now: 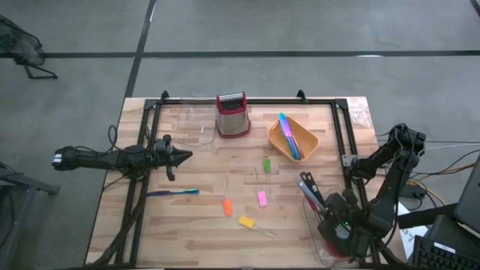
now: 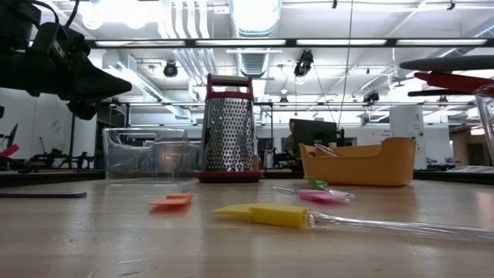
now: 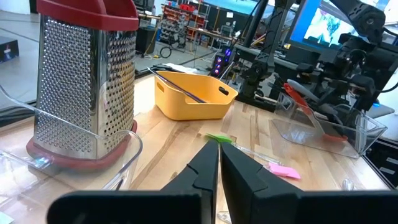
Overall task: Pick & Place Kitchen Items
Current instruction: Put the blue serving spoon into the bottom transparent bin, then put the orange spatula into the top transparent bin
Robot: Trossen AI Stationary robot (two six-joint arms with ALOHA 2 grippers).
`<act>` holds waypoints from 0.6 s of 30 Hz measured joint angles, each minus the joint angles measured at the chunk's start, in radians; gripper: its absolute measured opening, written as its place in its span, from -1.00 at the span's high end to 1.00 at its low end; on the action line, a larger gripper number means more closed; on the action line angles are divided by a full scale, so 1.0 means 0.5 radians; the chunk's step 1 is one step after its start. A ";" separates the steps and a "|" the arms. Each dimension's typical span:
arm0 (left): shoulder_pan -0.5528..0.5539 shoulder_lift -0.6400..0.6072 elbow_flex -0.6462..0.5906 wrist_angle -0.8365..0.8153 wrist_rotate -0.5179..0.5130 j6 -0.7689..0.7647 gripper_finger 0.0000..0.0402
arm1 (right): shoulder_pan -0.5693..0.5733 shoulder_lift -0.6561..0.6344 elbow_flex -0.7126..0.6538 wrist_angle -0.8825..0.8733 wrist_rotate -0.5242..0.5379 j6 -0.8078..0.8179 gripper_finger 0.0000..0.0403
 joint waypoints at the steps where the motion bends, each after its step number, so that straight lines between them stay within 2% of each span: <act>1: 0.000 0.000 0.000 0.000 -0.001 0.000 0.89 | 0.000 0.000 0.005 -0.003 0.004 0.000 0.35; 8: -0.001 0.000 0.000 0.000 -0.001 0.000 0.88 | 0.000 -0.002 0.099 -0.130 0.070 -0.007 0.16; 15: 0.000 0.000 0.000 0.000 -0.001 -0.001 0.90 | -0.048 -0.004 0.255 -0.263 0.502 -0.180 0.09; 18: 0.000 0.000 0.000 0.000 -0.001 0.000 0.89 | -0.133 -0.005 0.299 -0.249 0.617 -0.333 0.11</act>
